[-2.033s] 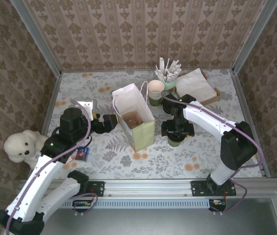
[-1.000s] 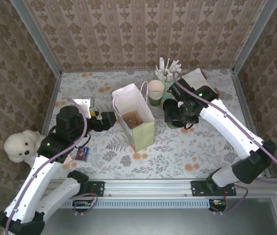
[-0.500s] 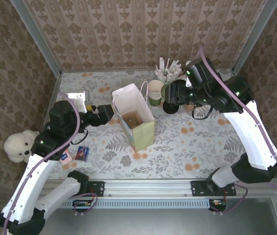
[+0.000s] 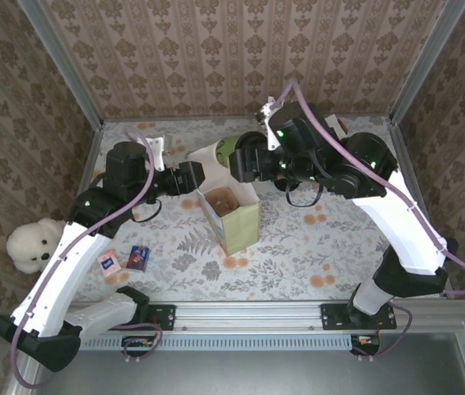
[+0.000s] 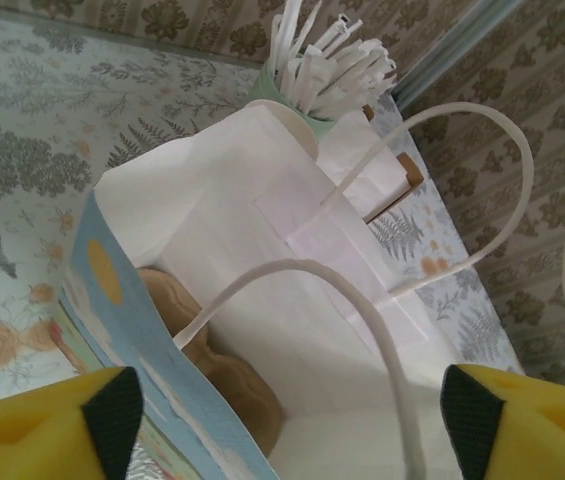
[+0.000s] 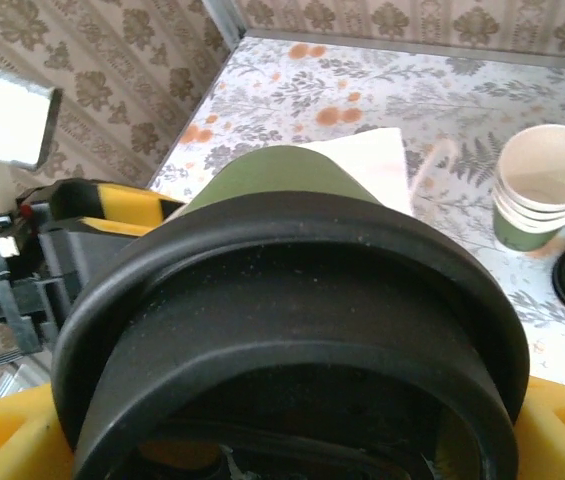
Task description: Pack the takeout coffee
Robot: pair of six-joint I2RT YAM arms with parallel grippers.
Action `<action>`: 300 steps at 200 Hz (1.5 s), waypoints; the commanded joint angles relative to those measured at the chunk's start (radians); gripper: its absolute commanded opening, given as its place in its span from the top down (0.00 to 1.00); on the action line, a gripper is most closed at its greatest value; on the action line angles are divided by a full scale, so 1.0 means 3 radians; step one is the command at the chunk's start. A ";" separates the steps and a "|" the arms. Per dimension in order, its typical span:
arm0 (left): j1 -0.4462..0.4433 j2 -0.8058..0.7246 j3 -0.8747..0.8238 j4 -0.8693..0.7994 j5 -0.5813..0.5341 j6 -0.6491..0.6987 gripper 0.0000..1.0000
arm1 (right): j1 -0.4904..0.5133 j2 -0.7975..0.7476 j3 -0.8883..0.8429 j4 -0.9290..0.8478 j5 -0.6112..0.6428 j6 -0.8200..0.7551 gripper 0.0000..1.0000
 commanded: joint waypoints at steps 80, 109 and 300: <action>-0.0140 0.0004 0.0071 -0.0163 -0.0193 -0.0016 0.72 | 0.0110 0.0833 0.1013 -0.1400 0.0214 0.0590 0.38; -0.0175 0.0064 0.0095 -0.0168 -0.0188 -0.0026 0.81 | 0.0110 0.0904 0.1015 -0.1384 -0.0021 0.0640 0.38; -0.0270 -0.0126 -0.0185 0.0034 -0.0134 0.0044 1.00 | 0.0121 0.1427 0.0747 -0.1225 -0.0229 0.0750 0.32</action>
